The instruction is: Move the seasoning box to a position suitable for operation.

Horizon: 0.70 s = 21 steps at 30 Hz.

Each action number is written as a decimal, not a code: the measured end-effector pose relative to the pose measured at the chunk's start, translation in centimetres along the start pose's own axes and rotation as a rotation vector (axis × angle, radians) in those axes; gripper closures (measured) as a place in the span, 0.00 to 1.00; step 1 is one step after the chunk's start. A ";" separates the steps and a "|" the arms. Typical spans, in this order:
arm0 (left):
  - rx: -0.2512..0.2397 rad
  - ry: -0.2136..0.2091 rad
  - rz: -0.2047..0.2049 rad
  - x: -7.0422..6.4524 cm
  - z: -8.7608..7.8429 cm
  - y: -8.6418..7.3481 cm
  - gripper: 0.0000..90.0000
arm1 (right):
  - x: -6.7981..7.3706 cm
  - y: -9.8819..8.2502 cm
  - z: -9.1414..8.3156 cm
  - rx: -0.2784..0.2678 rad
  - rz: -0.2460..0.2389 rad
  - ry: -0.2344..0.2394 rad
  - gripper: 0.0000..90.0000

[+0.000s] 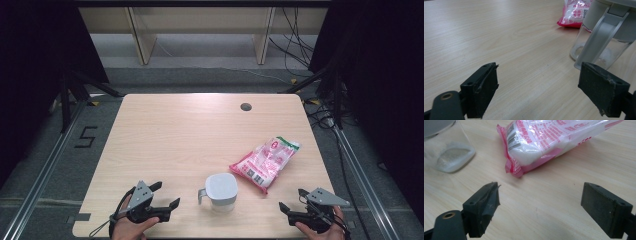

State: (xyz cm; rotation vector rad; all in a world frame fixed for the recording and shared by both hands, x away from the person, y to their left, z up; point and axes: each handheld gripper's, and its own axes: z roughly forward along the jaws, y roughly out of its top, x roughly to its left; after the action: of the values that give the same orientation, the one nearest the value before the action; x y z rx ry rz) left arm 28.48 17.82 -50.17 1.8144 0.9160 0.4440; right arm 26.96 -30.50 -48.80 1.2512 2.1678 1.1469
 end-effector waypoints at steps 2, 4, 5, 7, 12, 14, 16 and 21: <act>-0.002 0.011 0.004 -0.1 -0.1 0.0 0.16 | 0.0 0.0 0.0 0.009 -0.005 0.006 0.19; -0.003 0.009 0.003 0.0 -0.1 0.1 0.16 | 0.0 0.0 0.0 0.007 -0.006 0.003 0.20; -0.008 0.012 0.002 -0.1 -0.1 0.1 0.17 | -0.1 0.0 0.0 0.004 -0.018 -0.002 0.20; -0.021 -0.004 0.005 -0.3 -0.1 0.1 0.17 | -0.1 0.0 -0.1 0.001 -0.023 -0.011 0.22; -0.037 -0.049 0.020 -0.9 -0.1 0.5 0.22 | 0.0 0.0 -0.1 0.018 -0.027 -0.008 0.24; -0.039 -0.069 0.021 -1.1 -0.1 0.6 0.25 | 0.0 0.0 0.0 0.012 -0.022 -0.003 0.24; -0.029 -0.089 0.030 -1.5 -0.2 0.8 0.25 | 0.3 -0.1 -0.1 0.023 0.018 -0.016 0.24; -0.047 -0.129 0.039 -2.6 0.3 1.4 0.31 | 0.0 -0.1 -0.1 0.010 -0.013 -0.019 0.24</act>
State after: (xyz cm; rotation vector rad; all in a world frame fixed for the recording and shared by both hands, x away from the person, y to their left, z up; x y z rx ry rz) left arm 27.51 15.39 -48.75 1.7982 0.7768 0.3658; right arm 26.83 -30.56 -48.82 1.2453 2.1669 1.1159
